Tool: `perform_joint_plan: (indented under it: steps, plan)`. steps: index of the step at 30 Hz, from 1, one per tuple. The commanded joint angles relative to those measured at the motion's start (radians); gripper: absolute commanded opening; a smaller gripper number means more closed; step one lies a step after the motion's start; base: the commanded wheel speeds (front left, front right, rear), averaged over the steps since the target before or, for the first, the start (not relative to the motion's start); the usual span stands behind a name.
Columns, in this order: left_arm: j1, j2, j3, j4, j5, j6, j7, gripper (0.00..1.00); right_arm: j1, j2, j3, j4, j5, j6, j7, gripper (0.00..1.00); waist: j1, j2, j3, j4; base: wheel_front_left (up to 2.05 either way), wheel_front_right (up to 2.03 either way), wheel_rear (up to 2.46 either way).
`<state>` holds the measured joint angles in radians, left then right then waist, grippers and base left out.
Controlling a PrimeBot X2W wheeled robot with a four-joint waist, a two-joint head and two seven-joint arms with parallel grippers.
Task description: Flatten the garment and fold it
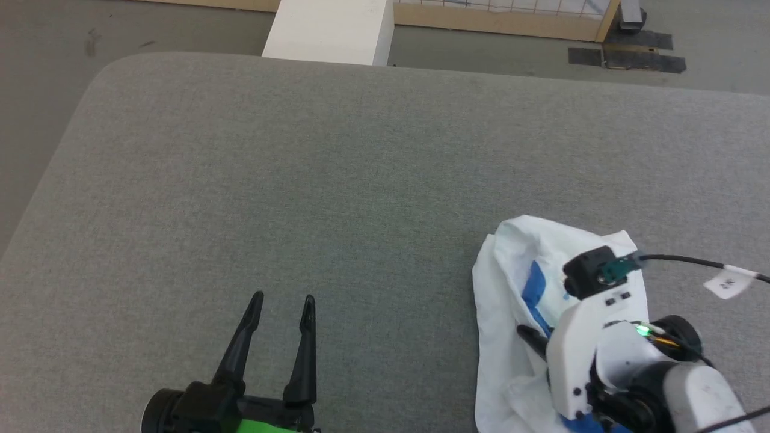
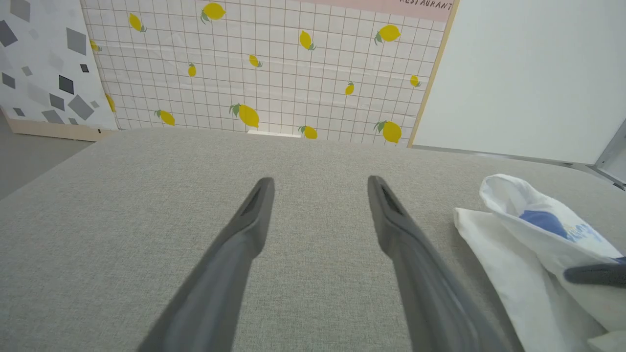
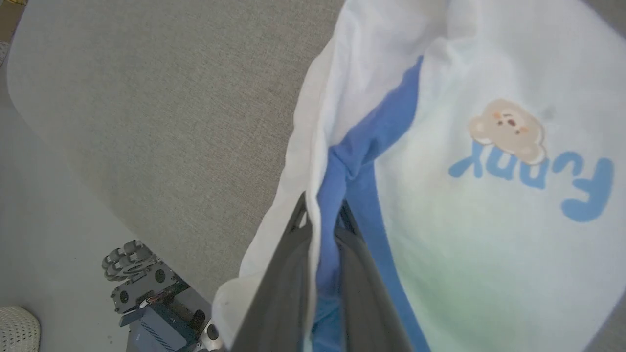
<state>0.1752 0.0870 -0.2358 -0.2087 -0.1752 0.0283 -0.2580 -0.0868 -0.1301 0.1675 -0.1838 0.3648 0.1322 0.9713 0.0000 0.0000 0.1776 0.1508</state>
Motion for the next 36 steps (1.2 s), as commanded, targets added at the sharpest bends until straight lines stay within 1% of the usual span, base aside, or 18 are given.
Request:
perform_joint_plan:
  steps: [1, 4, 5, 6, 7, 8, 10, 12, 15, 17, 20, 23, 26, 27, 31, 36]
  plan:
    - [-0.024, -0.009, 0.002, 0.003, -0.010, -0.004, -0.004, 1.00, -0.029, 0.020, 0.007, 0.047, -0.013, -0.002, -0.027, 0.00, 0.0000, 0.0000, 0.005, 0.005, 0.00, 0.00, 0.00]
    - [-0.031, -0.013, 0.002, 0.008, -0.011, -0.005, -0.004, 1.00, -0.059, 0.045, 0.009, 0.152, -0.044, -0.002, -0.071, 0.00, 0.0000, 0.0000, 0.004, 0.009, 0.00, 0.00, 0.00]
    - [-0.032, -0.014, 0.003, 0.010, -0.012, -0.005, -0.004, 1.00, -0.066, 0.057, -0.007, 0.197, -0.049, -0.002, -0.082, 0.29, 0.0000, 0.0000, 0.002, 0.008, 0.00, 0.00, 0.00]
    - [-0.033, -0.015, 0.004, 0.012, -0.012, -0.005, -0.004, 1.00, -0.078, 0.064, -0.014, 0.237, -0.060, -0.002, -0.092, 0.44, 0.0000, 0.0000, 0.000, 0.008, 0.00, 0.00, 0.00]
    - [-0.034, -0.016, 0.003, 0.014, -0.013, -0.006, -0.004, 1.00, -0.089, 0.067, -0.008, 0.262, -0.072, -0.002, -0.103, 0.82, 0.0000, 0.0000, -0.001, 0.009, 0.00, 0.00, 0.00]
    - [-0.036, -0.017, 0.002, 0.017, -0.013, -0.007, -0.004, 1.00, -0.099, 0.071, -0.004, 0.290, -0.081, -0.002, -0.117, 1.00, 0.0000, 0.0000, -0.004, 0.009, 0.00, 0.00, 0.00]
    - [-0.037, -0.018, 0.001, 0.020, -0.015, -0.010, -0.004, 1.00, -0.113, 0.075, -0.005, 0.325, -0.077, -0.002, -0.143, 1.00, 0.0000, 0.0000, -0.010, 0.009, 0.00, 0.00, 0.00]
    - [-0.034, -0.020, 0.002, 0.024, -0.016, -0.010, -0.004, 1.00, -0.124, 0.077, 0.000, 0.331, -0.058, -0.002, -0.162, 1.00, 0.0000, 0.0000, -0.018, 0.006, 0.00, 0.00, 0.00]
    - [-0.027, -0.021, 0.003, 0.028, -0.017, -0.011, -0.004, 1.00, -0.129, 0.078, -0.013, 0.290, -0.018, -0.002, -0.165, 1.00, 0.0000, 0.0000, -0.029, 0.000, 0.00, 0.00, 0.00]
    - [-0.020, -0.022, 0.006, 0.029, -0.018, -0.011, -0.004, 1.00, -0.118, 0.077, -0.039, 0.235, 0.005, -0.002, -0.148, 1.00, 0.0000, 0.0000, -0.035, -0.005, 0.00, 0.00, 0.00]
    - [-0.010, -0.022, 0.009, 0.028, -0.018, -0.012, -0.004, 1.00, -0.082, 0.046, -0.121, 0.119, 0.016, -0.002, -0.118, 1.00, 0.0000, 0.0000, -0.041, -0.011, 0.00, 0.00, 0.00]
    - [-0.006, -0.023, 0.012, 0.024, -0.017, -0.014, -0.004, 1.00, -0.036, 0.010, -0.219, 0.014, 0.002, -0.002, -0.101, 1.00, 0.0000, 0.0000, -0.037, -0.016, 0.00, 0.00, 0.00]
    - [-0.010, -0.025, 0.011, 0.019, -0.016, -0.017, -0.004, 1.00, 0.021, 0.006, -0.322, -0.053, -0.010, -0.002, -0.084, 1.00, 0.0000, 0.0000, -0.023, -0.023, 0.00, 0.00, 0.00]
    - [-0.012, -0.025, 0.011, 0.018, -0.016, -0.018, -0.004, 1.00, 0.035, 0.006, -0.339, -0.064, -0.015, -0.002, -0.083, 1.00, 0.0000, 0.0000, -0.018, -0.025, 0.00, 0.00, 0.00]
    - [-0.029, -0.025, 0.006, 0.019, -0.005, -0.027, -0.004, 1.00, 0.077, 0.034, -0.376, -0.055, -0.023, -0.002, -0.097, 1.00, 0.0000, 0.0000, 0.005, -0.026, 0.00, 0.00, 0.00]
    - [-0.056, -0.019, 0.003, 0.014, 0.018, -0.035, -0.004, 1.00, 0.073, 0.067, -0.393, 0.037, -0.028, -0.002, -0.134, 1.00, 0.0000, 0.0000, 0.027, -0.013, 0.00, 0.00, 0.00]
